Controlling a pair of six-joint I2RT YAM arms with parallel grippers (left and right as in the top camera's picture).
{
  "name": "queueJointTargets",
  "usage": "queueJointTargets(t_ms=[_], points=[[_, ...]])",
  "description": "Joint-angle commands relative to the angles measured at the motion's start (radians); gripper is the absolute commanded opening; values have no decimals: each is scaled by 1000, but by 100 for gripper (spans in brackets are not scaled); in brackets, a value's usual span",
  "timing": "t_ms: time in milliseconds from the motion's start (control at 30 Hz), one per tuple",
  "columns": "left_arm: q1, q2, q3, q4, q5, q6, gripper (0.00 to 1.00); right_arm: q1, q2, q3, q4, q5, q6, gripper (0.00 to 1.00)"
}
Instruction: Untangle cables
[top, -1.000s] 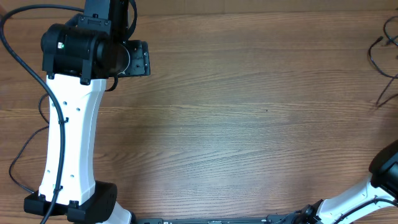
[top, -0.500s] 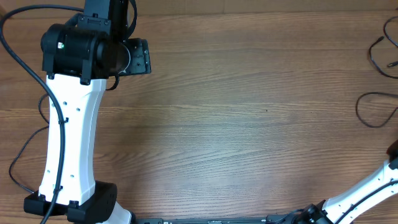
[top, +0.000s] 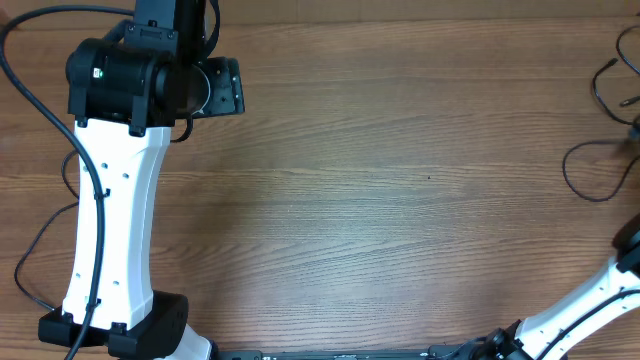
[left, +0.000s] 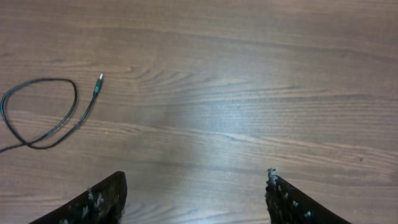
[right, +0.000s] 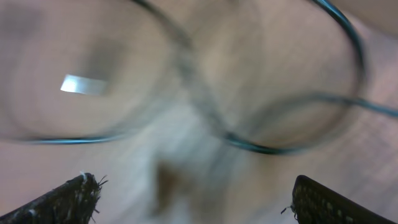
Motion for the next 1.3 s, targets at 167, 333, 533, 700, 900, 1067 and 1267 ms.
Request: queueJointTargets(t_ms=[167,333,533,700,900,1067,1267], points=[[0,-7,23,100,-70,-26,71,339,-258,10,-41,-264,-3,96],[22,-6,22,109,-172,-88,80,624,-265,10,-56,-201,-6,99],[199,-3,-26,-135,-377,-340,72,847,-265,10,-63,19,-1,100],[323,-3,-178,-96,-259,-338,79,872,-278,16,-96,35,72,100],[367,-2,-471,79,-256,-306,85,856,-328,16,-164,3,74,100],[397,-2,-683,227,-275,-306,88,850,-348,16,-215,3,65,100],[486,-2,-840,366,-391,-282,90,850,-348,16,-293,3,65,100]])
